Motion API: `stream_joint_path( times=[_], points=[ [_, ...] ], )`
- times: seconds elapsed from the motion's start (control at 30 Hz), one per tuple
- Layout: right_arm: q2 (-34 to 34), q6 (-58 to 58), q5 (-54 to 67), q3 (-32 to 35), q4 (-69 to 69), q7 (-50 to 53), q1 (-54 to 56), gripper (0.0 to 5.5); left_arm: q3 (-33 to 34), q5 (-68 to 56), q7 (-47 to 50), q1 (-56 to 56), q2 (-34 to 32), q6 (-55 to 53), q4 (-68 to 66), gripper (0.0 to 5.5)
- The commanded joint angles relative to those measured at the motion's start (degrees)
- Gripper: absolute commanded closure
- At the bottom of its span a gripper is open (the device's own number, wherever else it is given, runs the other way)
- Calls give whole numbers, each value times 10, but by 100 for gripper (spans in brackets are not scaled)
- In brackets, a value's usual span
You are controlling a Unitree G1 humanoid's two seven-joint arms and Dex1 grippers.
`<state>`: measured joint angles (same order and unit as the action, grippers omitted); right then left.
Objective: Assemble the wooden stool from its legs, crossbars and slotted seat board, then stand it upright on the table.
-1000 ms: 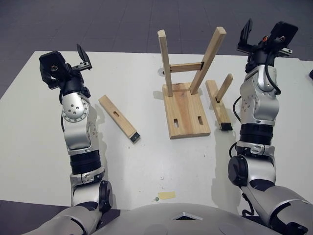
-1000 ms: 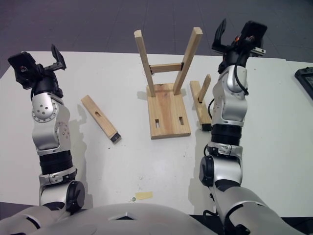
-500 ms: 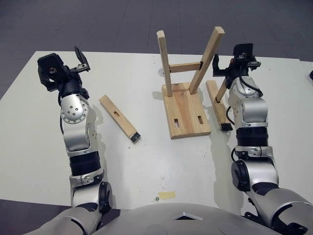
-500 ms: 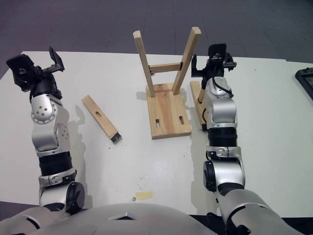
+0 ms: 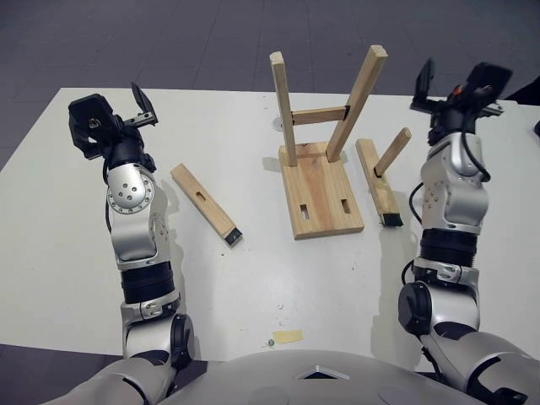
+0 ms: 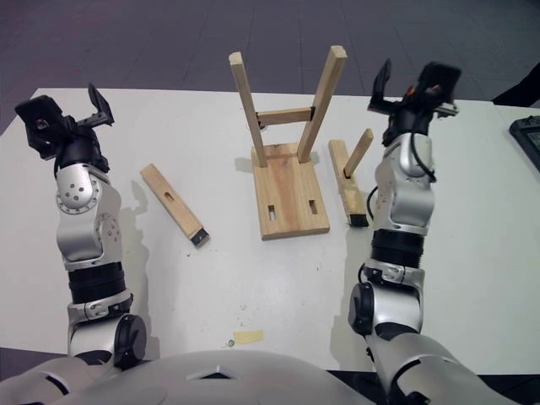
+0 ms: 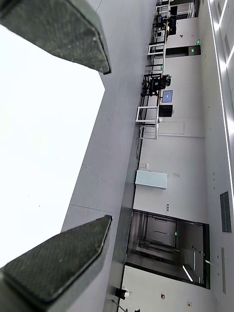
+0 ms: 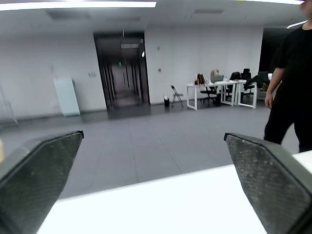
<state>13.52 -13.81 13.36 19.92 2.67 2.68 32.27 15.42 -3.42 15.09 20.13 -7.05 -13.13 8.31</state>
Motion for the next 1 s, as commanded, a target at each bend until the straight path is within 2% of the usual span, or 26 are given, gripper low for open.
stream_joint_path(
  times=[0.03,0.23,0.37,0.53,0.77,1.0],
  points=[
    [45,-56,58,-11,-113,-98,-75,11,3,7,8,-11,8,1,18,10],
    [81,-132,71,-38,-210,-169,-247,11,6,12,18,-28,14,-15,66,10],
    [76,-153,37,-92,-185,-179,-325,11,-10,12,9,-26,21,-35,93,10],
    [48,-173,-20,-135,-114,-125,-295,11,-48,13,-12,-8,28,-52,98,10],
    [43,-223,-33,-133,-57,-107,-251,11,-72,12,-14,-7,54,-62,97,10],
    [50,-331,-42,-155,-38,-111,-226,126,-66,-1,-24,2,61,-92,105,10]
  ],
)
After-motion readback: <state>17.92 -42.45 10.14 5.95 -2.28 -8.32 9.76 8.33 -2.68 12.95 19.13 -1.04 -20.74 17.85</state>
